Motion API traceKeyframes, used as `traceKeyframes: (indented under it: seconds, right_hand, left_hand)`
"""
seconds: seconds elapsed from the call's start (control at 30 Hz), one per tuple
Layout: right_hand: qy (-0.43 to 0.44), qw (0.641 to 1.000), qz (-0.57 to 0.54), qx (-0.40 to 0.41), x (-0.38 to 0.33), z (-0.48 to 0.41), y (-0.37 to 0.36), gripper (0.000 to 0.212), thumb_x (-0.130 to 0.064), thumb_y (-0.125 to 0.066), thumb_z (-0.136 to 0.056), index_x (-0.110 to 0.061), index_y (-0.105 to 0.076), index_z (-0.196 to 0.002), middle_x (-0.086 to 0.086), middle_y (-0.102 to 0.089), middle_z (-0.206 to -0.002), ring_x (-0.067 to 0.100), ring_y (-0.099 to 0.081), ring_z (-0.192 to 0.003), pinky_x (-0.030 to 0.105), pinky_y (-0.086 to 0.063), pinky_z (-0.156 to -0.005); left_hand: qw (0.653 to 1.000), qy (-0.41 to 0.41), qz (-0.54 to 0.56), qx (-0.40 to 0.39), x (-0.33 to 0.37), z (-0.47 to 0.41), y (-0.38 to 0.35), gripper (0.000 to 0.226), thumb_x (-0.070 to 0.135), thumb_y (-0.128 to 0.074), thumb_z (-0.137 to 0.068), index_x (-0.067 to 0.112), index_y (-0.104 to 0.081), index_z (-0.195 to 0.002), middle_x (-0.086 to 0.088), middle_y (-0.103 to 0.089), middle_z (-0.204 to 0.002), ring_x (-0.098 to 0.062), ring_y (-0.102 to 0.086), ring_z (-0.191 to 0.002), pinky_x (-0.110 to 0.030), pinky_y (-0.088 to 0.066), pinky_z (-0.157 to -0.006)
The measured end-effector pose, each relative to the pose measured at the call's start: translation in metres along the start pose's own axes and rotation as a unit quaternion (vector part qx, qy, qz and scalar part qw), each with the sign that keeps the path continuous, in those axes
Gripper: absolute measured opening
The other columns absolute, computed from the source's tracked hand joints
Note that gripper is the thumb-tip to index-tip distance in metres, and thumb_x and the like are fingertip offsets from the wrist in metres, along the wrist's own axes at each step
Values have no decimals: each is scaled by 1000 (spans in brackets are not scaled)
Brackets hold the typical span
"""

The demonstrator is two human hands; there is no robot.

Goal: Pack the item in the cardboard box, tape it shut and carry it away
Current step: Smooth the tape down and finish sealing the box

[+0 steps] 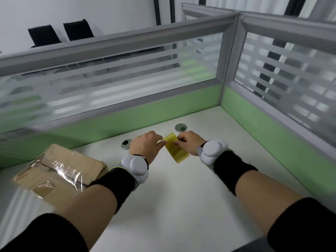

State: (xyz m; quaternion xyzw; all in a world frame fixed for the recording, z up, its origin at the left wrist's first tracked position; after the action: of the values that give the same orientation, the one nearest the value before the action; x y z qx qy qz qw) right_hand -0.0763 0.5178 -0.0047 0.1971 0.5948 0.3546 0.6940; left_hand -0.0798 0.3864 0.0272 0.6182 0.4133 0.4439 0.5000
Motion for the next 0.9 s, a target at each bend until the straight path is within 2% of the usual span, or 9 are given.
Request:
traceKeyframes:
  seconds: [0.07, 0.2, 0.33, 0.4, 0.47, 0.57, 0.7, 0.77, 0.9]
  right_hand:
    - [3, 1000, 5, 4, -3, 1, 3, 43, -25, -51, -94, -21, -33, -55, -4, -34, -57, 21, -35, -62, 25, -26, -53]
    - [8, 1000, 13, 6, -7, 3, 5, 41, -26, -51, -94, -20, -34, -56, -3, -35, -58, 14, -34, -55, 24, -25, -51]
    - [7, 1000, 22, -3, -9, 8, 3, 29, -24, -51, -93, -12, -44, -68, 0, -41, -64, 22, -40, -70, 24, -28, -53]
    - [8, 1000, 28, -12, -9, 10, -1, 24, -23, -51, -93, -12, -46, -72, 0, -41, -64, 22, -41, -74, 24, -28, -53]
    - [9, 1000, 24, -15, -8, 12, -4, 19, -23, -51, -93, -11, -47, -79, 4, -46, -73, 22, -42, -75, 26, -32, -61]
    - [14, 1000, 23, -16, -10, 15, -7, 14, -23, -52, -93, -12, -50, -85, 5, -48, -78, 22, -44, -77, 27, -32, -69]
    - [19, 999, 21, -21, -12, 17, -7, 21, -25, -54, -92, -7, -60, -100, 5, -50, -85, 22, -46, -78, 28, -33, -71]
    - [24, 999, 20, -20, -13, 19, -6, 22, -26, -54, -92, -7, -59, -99, 5, -51, -85, 22, -46, -78, 29, -34, -71]
    - [25, 999, 20, -15, -11, 21, -3, 26, -27, -54, -92, -4, -60, -103, 5, -51, -86, 22, -46, -78, 29, -35, -71]
  left_hand:
    - [1000, -14, -25, -1, 2, 2, 1, 37, 51, -37, -92, 30, -57, -116, 2, -58, -116, -26, -59, -102, -33, -43, -72]
    - [997, -35, -68, 2, 2, 4, 4, 41, 52, -34, -93, 30, -49, -123, 2, -52, -124, -26, -56, -108, -38, -49, -79]
    - [997, -28, -67, 14, -2, 7, 6, 48, 52, -34, -92, 26, -39, -132, 4, -51, -129, -24, -56, -111, -37, -49, -81]
    - [1000, 3, -7, 29, -10, 5, 10, 48, 52, -39, -91, 24, -44, -130, 4, -56, -124, -23, -59, -106, -34, -49, -78]
    - [995, 23, 99, 18, -16, 3, 8, 43, 47, -47, -90, 22, -53, -123, 3, -63, -116, -18, -62, -97, -28, -46, -76]
    - [981, 24, 195, -5, -15, 3, 0, 43, 40, -55, -88, 17, -54, -124, -2, -64, -113, -15, -61, -93, -24, -42, -78]
    - [969, 64, 239, -26, -19, 5, -10, 53, 43, -54, -87, 17, -43, -133, -3, -58, -121, -16, -60, -101, -24, -40, -77]
    - [960, 84, 262, -41, -20, 4, -14, 54, 44, -53, -88, 16, -41, -133, -3, -57, -122, -16, -59, -100, -25, -40, -75]
    - [957, 91, 273, -42, -20, 4, -14, 40, 40, -52, -89, 15, -55, -120, -1, -64, -109, -13, -55, -89, -23, -38, -73]
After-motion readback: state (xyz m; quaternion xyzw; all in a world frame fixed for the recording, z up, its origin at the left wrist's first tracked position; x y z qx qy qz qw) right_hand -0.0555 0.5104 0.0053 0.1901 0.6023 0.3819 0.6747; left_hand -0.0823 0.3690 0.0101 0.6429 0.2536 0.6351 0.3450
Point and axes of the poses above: each hand's wrist, its own z-axis away from the middle knuckle, its own y-axis out of the back of the hand, x = y × z, the point moved 9 cm from there along -z, towards the middle knuckle
